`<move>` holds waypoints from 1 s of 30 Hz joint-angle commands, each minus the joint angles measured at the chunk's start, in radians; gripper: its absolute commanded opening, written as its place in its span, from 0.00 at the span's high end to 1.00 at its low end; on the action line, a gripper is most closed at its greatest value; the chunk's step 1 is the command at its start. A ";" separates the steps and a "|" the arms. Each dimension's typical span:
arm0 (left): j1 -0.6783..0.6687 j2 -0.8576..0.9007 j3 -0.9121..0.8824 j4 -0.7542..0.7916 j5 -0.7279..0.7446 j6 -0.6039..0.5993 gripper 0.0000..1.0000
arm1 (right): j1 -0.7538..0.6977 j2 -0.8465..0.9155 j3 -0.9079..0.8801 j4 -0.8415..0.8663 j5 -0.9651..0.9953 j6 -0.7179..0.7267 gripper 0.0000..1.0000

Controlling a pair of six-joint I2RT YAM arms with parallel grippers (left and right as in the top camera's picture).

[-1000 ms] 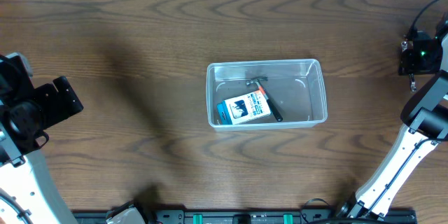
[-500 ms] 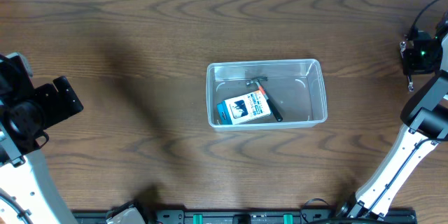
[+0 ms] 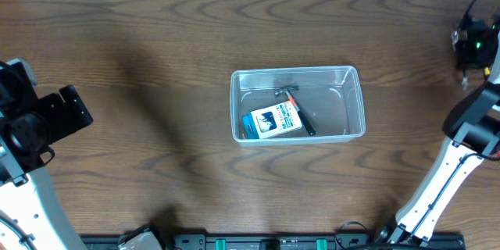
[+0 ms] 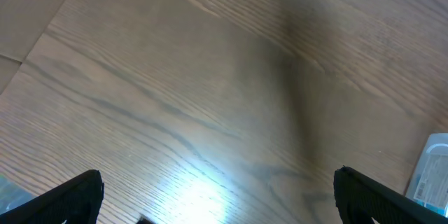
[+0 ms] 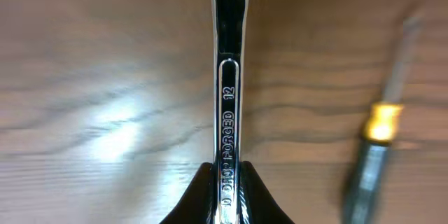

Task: Pack container
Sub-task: 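Lift the wrench with the right gripper and carry it over the container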

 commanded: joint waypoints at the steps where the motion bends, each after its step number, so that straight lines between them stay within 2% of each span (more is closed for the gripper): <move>1: 0.005 0.003 0.011 0.000 0.007 -0.013 0.02 | 0.060 -0.012 0.151 -0.048 -0.002 0.002 0.96; 4: 0.005 0.003 0.011 0.000 0.007 -0.012 0.02 | 0.122 -0.030 0.267 -0.127 -0.032 0.000 0.96; 8: 0.005 0.003 0.011 0.000 0.007 -0.012 0.02 | 0.215 -0.079 0.333 -0.192 -0.094 -0.042 0.97; 14: 0.005 0.003 0.011 0.000 0.007 -0.013 0.02 | 0.384 -0.178 0.335 -0.231 -0.111 -0.095 0.95; 20: 0.005 0.003 0.011 0.000 0.007 -0.013 0.02 | 0.560 -0.260 0.335 -0.290 -0.214 -0.164 0.95; 30: 0.005 0.003 0.011 0.000 0.007 -0.012 0.02 | 0.774 -0.293 0.303 -0.293 -0.272 -0.161 0.95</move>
